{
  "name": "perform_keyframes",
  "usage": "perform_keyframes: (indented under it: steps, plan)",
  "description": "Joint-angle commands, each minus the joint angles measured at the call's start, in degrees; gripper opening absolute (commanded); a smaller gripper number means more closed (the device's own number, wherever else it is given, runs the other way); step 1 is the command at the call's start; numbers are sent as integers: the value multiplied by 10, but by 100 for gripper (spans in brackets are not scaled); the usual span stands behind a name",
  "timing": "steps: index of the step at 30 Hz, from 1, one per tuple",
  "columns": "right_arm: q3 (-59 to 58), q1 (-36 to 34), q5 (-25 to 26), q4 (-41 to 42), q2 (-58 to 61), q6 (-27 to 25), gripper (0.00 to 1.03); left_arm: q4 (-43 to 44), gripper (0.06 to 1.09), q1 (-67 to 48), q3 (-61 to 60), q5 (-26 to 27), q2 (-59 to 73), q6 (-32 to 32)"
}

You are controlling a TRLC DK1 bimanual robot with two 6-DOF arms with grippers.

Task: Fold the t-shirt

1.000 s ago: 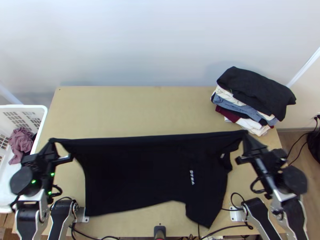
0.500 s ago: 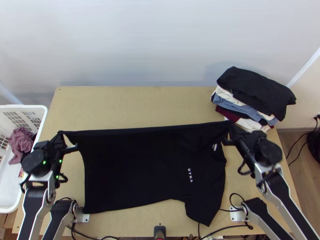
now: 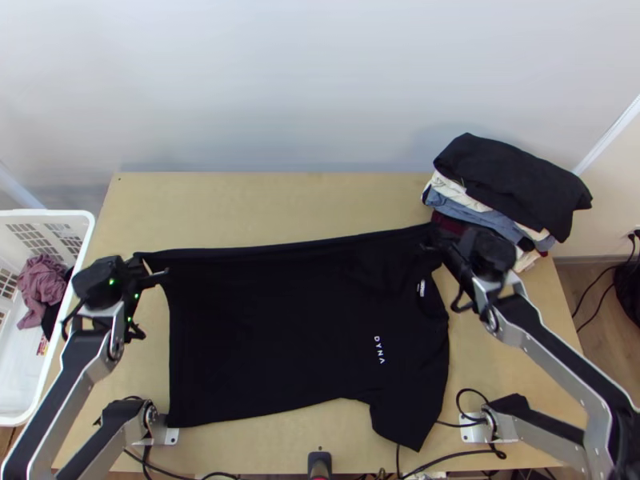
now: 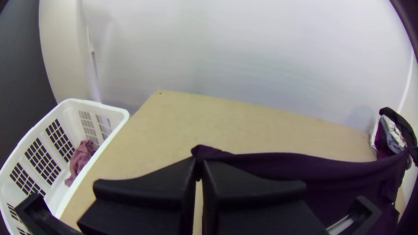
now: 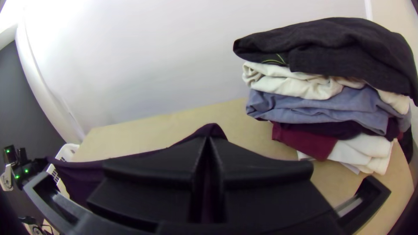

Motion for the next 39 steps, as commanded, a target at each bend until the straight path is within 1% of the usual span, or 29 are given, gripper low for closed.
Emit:
perform_keyframes:
  steps: [1,8,18,29,34,39]
  plan:
    - [43,8,10,20,46,13,3,14,9,8,35,0,42,-16]
    - [104,11,7,19,136,13,3,17,9,22,94,9,144,-29]
    - [197,10,-5,7,251,3,3,10,9,40,193,45,304,-40]
    - [293,8,-5,-4,360,2,3,13,9,54,281,51,436,-42]
    - [353,6,-6,-52,399,3,3,4,9,54,314,52,474,-45]
    - [410,6,-6,-107,425,5,3,-48,9,53,366,69,505,-63]
